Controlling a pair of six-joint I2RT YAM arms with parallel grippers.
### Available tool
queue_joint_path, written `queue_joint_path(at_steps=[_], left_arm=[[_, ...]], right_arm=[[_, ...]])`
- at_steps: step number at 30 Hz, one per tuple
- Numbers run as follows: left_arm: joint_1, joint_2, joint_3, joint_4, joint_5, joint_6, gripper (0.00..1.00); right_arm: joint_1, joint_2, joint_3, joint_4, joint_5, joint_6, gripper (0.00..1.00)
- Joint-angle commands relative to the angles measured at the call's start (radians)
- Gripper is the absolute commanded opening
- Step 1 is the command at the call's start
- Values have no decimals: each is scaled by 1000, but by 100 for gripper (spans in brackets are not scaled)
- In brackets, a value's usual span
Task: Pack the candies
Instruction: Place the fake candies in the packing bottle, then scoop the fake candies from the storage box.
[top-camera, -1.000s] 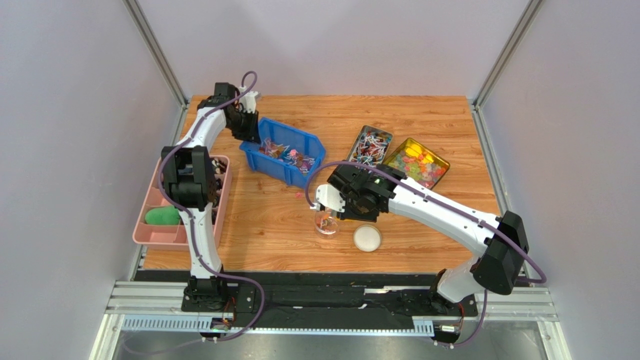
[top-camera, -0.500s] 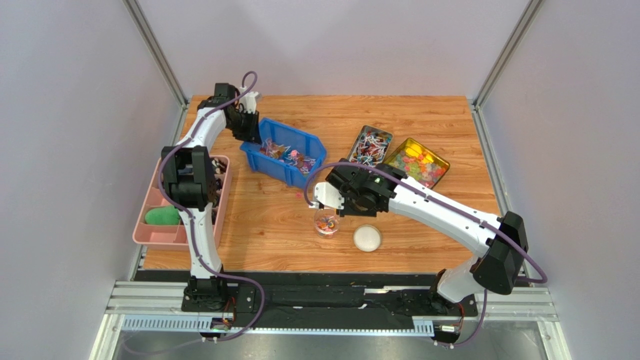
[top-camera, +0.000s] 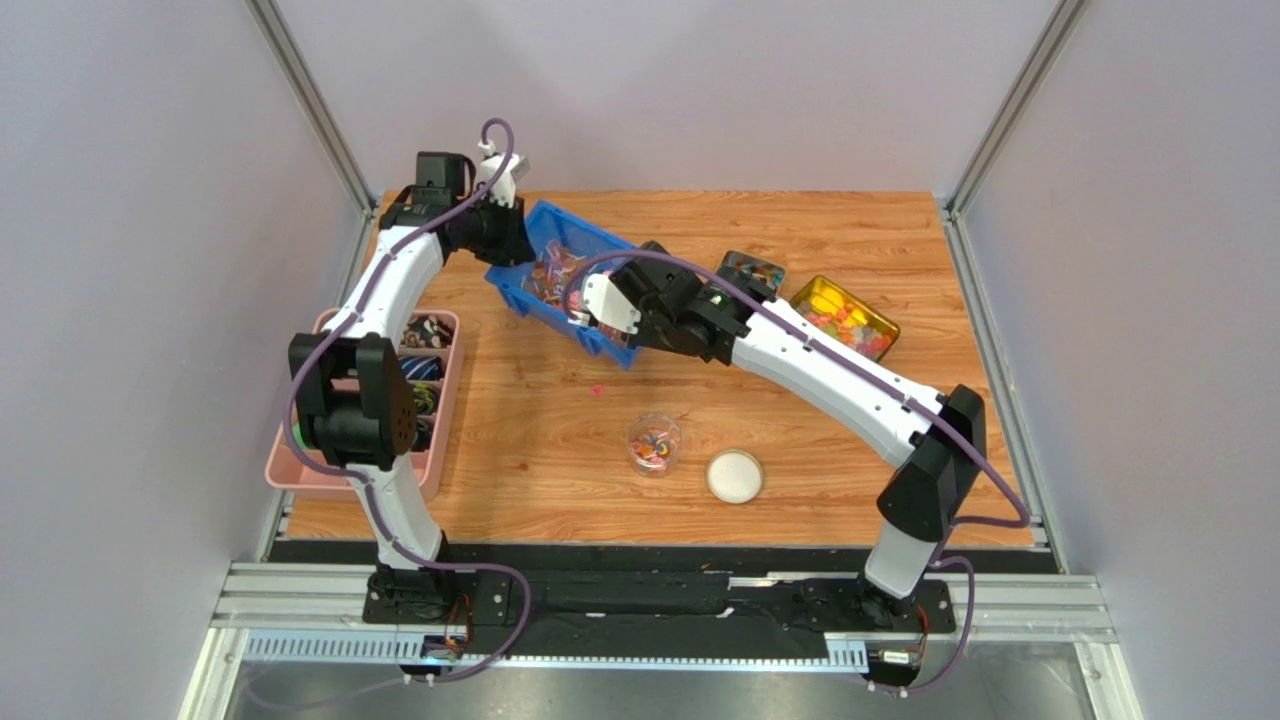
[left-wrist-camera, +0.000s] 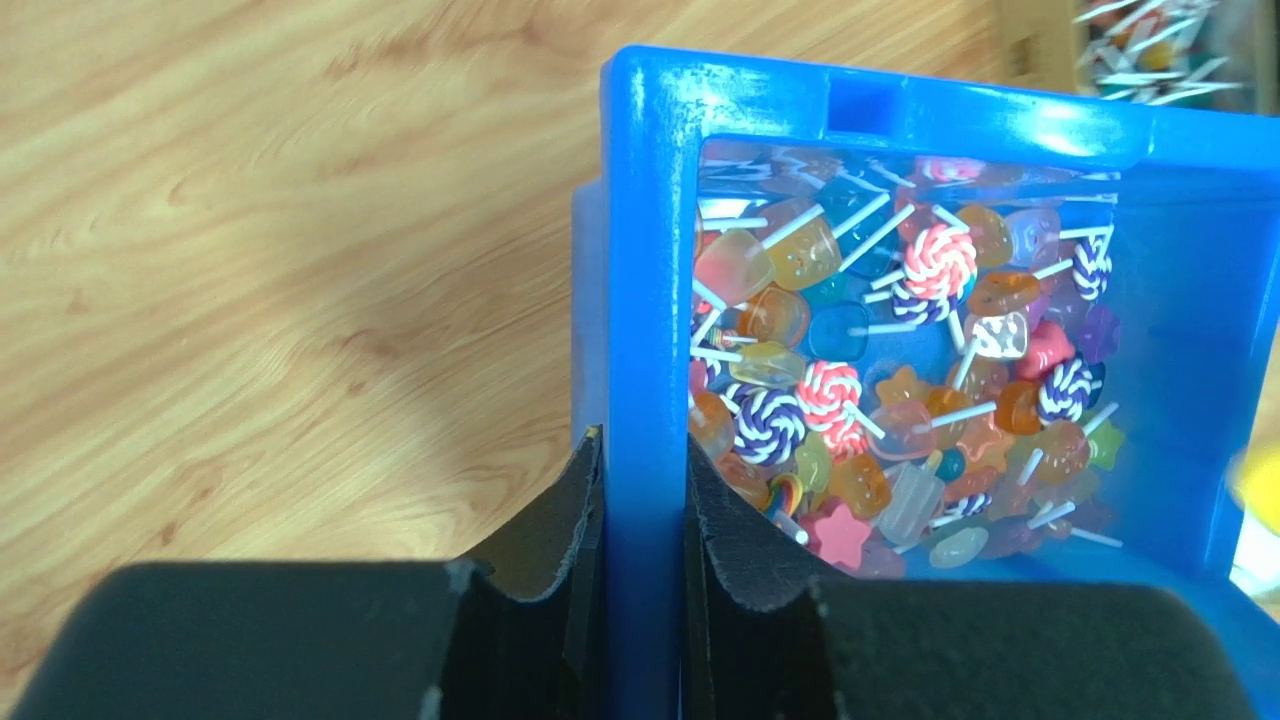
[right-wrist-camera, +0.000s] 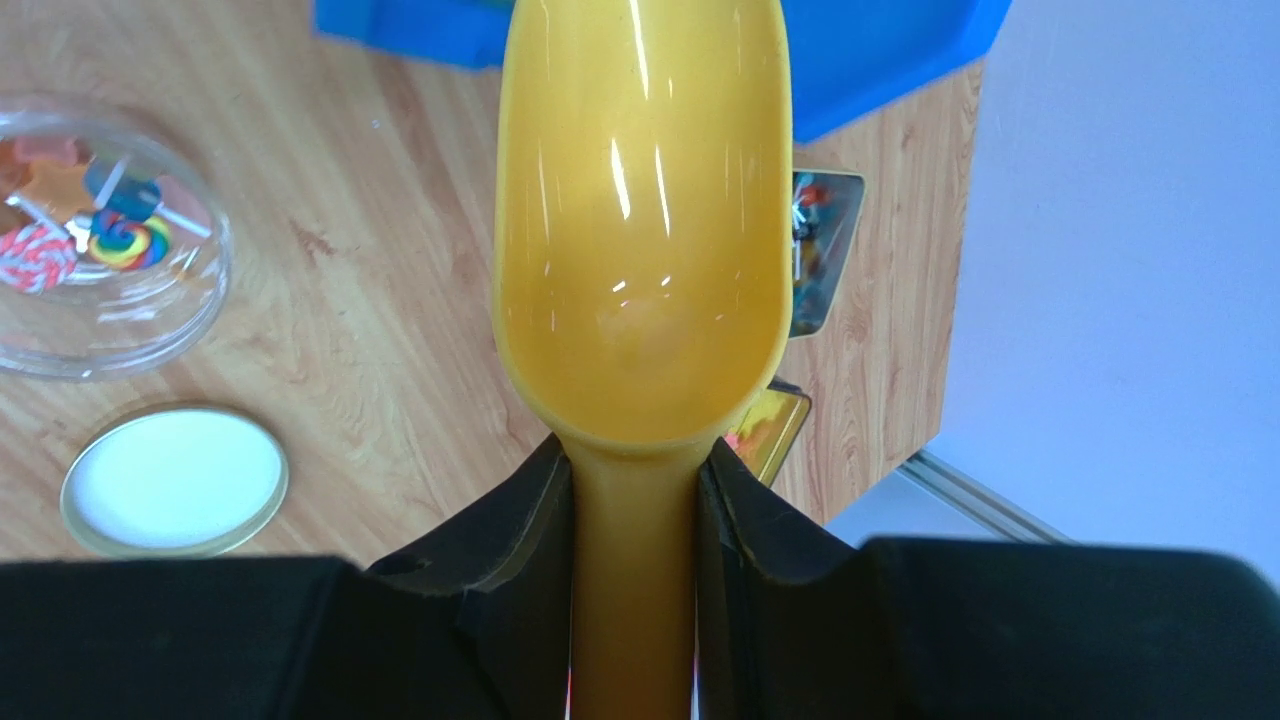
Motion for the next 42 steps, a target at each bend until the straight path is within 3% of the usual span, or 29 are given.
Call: queue_joint_path(at_steps=[1,11,15,20,24,29,32,37,38,41,42], left_arm=[[-17,-85,2,132,135,-98,0],[-15,81,184,-104,265,-172,0],[3,184,255,-188,417,-226,0],[17,241,280,-191,578,-252,0],[19,248,269,-151,797,-226,0],[17,231,243,-118,850,-223,0],[14,244,255,-127,745,-264,0],[14,290,307,-253,610,-195,0],[14,282,286,-239,609,-201,0],[23,268,235,-118,805,-301,0],[17,264,238,-118,774,-315,0]], right_arm=[[-23,22,119,48,31,30,0],[-133,-149,145,64,-346,198,0],[-185,-194,123,67,-482,234,0],[-204,-214,88,70,-525,241,0],[-207,-215,80,73,-526,243,0],[-205,-212,77,82,-527,248,0],[-207,-206,76,84,-529,252,0],[-207,-202,79,85,-527,254,0],[-207,-200,79,85,-522,254,0],[-207,-196,74,85,-519,249,0],[-207,-194,74,85,-519,251,0]])
